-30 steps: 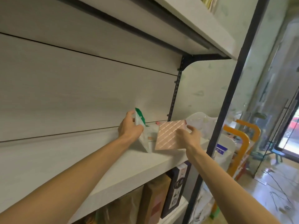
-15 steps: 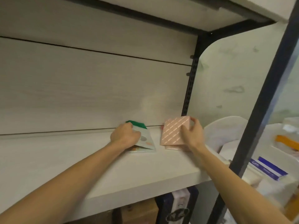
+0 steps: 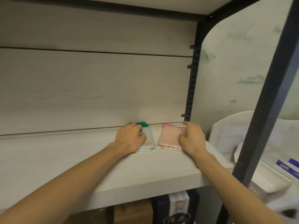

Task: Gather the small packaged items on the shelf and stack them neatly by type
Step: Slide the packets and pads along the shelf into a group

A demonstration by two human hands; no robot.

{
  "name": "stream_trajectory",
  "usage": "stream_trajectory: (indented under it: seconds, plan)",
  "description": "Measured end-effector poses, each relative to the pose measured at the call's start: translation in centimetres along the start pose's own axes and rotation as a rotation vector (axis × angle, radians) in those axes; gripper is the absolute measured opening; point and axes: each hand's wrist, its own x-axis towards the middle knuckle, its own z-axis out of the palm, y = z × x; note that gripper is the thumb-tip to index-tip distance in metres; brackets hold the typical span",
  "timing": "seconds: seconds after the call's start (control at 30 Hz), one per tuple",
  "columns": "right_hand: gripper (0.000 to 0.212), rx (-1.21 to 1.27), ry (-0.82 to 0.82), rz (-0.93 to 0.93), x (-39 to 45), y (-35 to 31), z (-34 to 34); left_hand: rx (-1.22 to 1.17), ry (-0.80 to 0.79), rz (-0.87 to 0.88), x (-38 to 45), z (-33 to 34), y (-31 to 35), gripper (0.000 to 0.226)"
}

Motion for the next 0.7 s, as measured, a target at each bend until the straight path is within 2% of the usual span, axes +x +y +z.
stream_trajectory:
  seconds: [0.1,0.17,0.33,0.43,0.57,0.7]
  plan:
    - [0.054,-0.142,0.104,-0.174,-0.5,-0.9,-0.5,-0.013,0.117,0.018,-0.9,-0.7,-0.5,0.034]
    - [0.053,-0.208,0.109,-0.262,-1.1,-2.0,-0.6,-0.01,0.102,0.016,-1.5,-1.3,-1.1,0.039]
    - [0.058,-0.238,0.069,-0.322,-3.7,-7.2,0.3,0.151,0.132,0.124,-4.8,-4.1,-5.1,0.07]
    - [0.061,-0.207,0.045,-0.358,-5.0,-11.2,1.5,0.244,0.143,0.156,-7.2,-6.4,-8.1,0.068]
    - [0.062,-0.152,0.075,-0.445,-8.1,-19.9,3.7,0.322,0.201,0.094,-12.6,-11.2,-14.9,0.065]
    - [0.065,-0.037,0.138,-0.496,-12.3,-29.2,5.9,0.383,0.394,0.079,-19.1,-17.3,-21.8,0.057]
